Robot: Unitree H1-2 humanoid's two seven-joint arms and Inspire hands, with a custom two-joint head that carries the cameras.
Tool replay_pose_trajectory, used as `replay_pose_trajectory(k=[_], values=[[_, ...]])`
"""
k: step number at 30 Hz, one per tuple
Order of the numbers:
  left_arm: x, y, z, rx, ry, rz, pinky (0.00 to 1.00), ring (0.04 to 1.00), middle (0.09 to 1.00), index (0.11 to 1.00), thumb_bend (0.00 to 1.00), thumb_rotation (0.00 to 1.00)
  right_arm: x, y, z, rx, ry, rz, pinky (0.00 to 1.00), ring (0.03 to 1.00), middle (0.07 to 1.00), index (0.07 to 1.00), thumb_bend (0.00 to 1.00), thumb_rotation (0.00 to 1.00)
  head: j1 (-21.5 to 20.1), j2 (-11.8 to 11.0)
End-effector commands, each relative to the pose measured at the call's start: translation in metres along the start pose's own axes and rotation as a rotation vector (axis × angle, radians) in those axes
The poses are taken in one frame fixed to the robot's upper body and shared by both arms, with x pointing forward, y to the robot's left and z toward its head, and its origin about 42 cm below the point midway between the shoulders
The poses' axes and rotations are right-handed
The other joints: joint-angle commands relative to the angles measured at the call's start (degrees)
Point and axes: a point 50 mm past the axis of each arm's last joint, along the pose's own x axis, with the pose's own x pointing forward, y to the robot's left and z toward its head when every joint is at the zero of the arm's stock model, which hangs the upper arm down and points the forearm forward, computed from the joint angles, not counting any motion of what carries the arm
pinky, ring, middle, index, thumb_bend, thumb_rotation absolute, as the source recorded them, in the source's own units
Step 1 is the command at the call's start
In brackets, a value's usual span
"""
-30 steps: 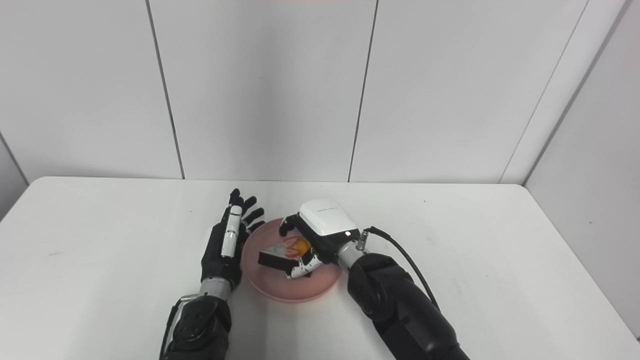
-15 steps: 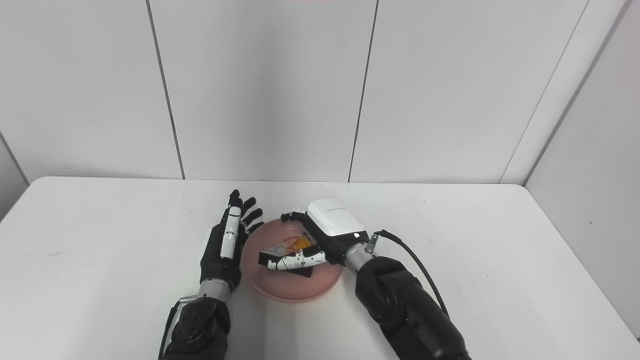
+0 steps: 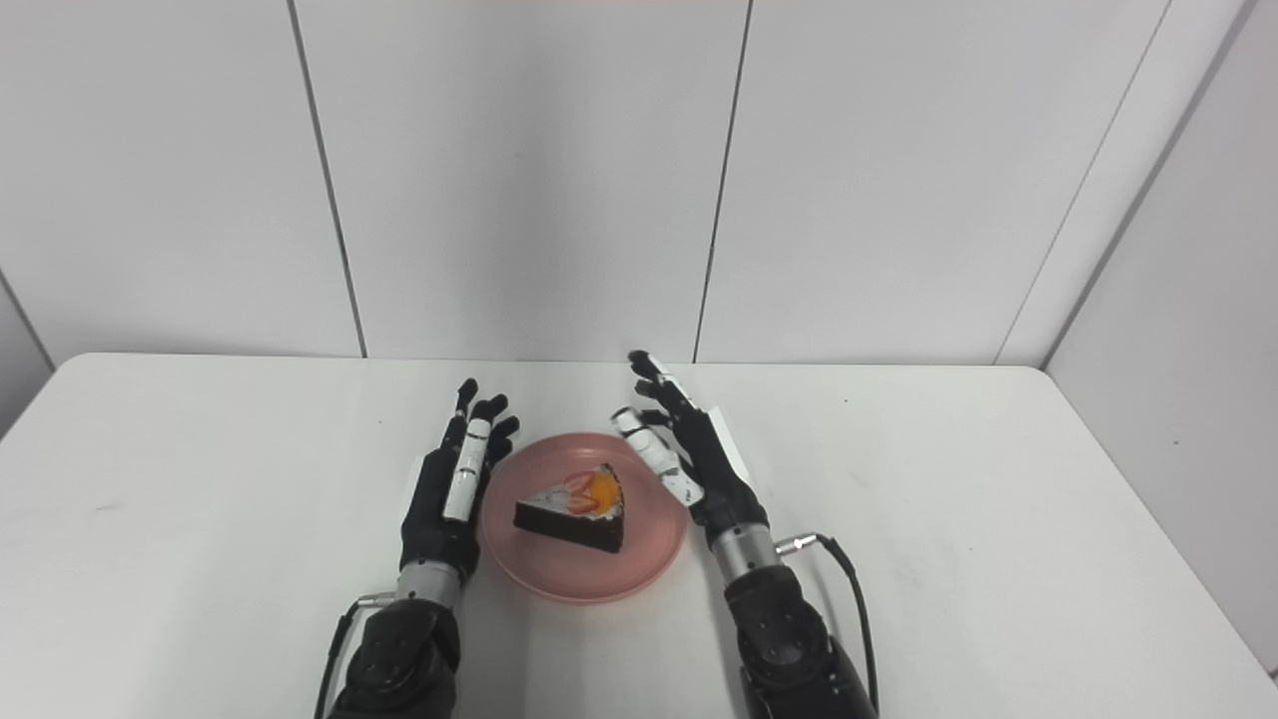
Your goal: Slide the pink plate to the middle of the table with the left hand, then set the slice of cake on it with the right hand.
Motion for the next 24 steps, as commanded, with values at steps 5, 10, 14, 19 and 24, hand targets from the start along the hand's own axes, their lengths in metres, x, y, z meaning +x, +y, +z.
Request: replay_pose_trajectory(k=[5,10,14,19,24], values=[[-0.013,0.006,-0.018,0.021,0.061,0.053,0.99,0.949,0.968,1.0,0.65,0.89,0.0,-0.002,-0.005,0.096,0.01,-0.082,0.79,0.818,0.86,0.946,0.69,1.0,0.07,0.16],[-0.013,0.007,-0.02,0.029,0.061,0.052,0.99,0.947,0.968,1.0,0.65,0.89,-0.008,0.002,-0.018,0.049,0.042,-0.077,0.76,0.819,0.856,0.916,0.68,1.0,0.21,0.03],[-0.014,0.008,-0.02,0.026,0.061,0.051,0.99,0.953,0.971,1.0,0.65,0.89,-0.014,0.006,-0.024,0.03,0.063,-0.065,0.75,0.84,0.868,0.909,0.71,0.98,0.14,0.08],[-0.015,0.007,-0.019,0.02,0.063,0.051,1.0,0.961,0.976,1.0,0.64,0.9,-0.017,0.007,-0.027,0.021,0.066,-0.06,0.77,0.856,0.874,0.893,0.72,0.97,0.13,0.14],[-0.014,0.008,-0.018,0.008,0.062,0.05,1.0,0.969,0.983,1.0,0.63,0.91,-0.022,0.009,-0.028,-0.107,0.017,-0.075,0.89,0.918,0.944,0.909,0.64,1.0,0.4,0.24]])
